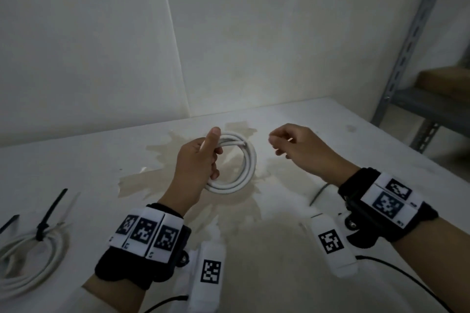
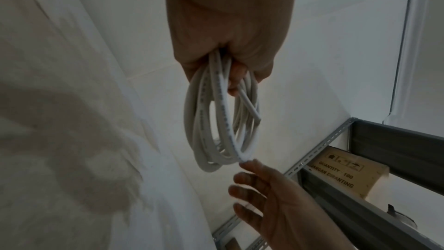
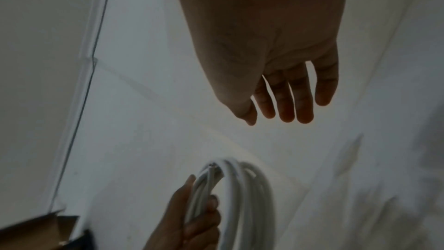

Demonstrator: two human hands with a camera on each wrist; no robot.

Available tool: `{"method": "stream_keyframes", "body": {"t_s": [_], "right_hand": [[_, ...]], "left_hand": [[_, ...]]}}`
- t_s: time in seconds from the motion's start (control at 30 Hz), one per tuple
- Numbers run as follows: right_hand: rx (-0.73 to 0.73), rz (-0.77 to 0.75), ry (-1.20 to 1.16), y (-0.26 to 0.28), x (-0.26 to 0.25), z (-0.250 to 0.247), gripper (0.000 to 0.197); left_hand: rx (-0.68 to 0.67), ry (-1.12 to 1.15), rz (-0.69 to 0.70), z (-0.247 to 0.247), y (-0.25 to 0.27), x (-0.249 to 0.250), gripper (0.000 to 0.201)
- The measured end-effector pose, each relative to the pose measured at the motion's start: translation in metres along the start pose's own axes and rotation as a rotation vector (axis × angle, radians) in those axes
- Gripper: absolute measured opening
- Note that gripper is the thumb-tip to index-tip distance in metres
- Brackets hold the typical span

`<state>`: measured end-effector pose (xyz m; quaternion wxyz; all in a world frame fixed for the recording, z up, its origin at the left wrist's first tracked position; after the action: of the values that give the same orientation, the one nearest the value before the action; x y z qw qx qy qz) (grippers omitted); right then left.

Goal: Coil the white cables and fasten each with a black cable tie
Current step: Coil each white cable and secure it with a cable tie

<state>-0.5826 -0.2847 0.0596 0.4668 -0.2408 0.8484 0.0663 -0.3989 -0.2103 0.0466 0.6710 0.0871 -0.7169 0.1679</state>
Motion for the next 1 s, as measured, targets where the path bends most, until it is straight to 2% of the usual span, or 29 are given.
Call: {"method": "stream_keyframes", "body": {"t_s": [0.07,0.13,0.3,0.4,0.5,0.63,0.77,1.0], "right_hand": [[0.054,0.037,0.139,0.009,0.021,-0.024,0.013],[0.033,0.116,0.275,0.02,0.045,-0.044,0.01],[-0.174,0.33,0.67,0.035,0.099,-0.065,0.028],[-0.29,0.404,0.778,0.039,0.116,-0.061,0.042],[-0.369,0.415,0.774,0.037,0.12,-0.051,0.045],[-0.324,0.319,0.76,0.025,0.11,-0.044,0.017],[-0.289,0.207,0.683,0.016,0.093,-0.031,0.009],[-0.112,0.118,0.258,0.005,0.06,-0.01,0.012]], "left_hand": [[-0.026,0.007,-0.016,0.013,-0.001,-0.005,0.045],[-0.045,0.016,-0.039,0.026,-0.002,-0.01,0.045],[-0.084,0.028,-0.062,0.05,-0.002,-0.019,0.044],[-0.091,0.022,-0.071,0.055,0.0,-0.022,0.044],[-0.081,0.018,-0.074,0.054,0.0,-0.021,0.044],[-0.058,0.014,-0.07,0.047,-0.002,-0.02,0.044],[-0.031,0.011,-0.062,0.037,-0.003,-0.018,0.044],[0.034,0.035,-0.061,0.009,-0.005,-0.018,0.043]]}}
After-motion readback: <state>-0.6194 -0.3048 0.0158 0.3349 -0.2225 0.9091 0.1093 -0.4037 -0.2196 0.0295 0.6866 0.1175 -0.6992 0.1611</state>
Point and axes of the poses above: each hand's wrist, its own y-axis away from the middle knuckle, its own z-axis out of the palm, x = y × z, the point moved 6 cm from there along -y, towards the middle knuckle, and after that the axes turned 5 degrees about -x, right-handed, at the moved point
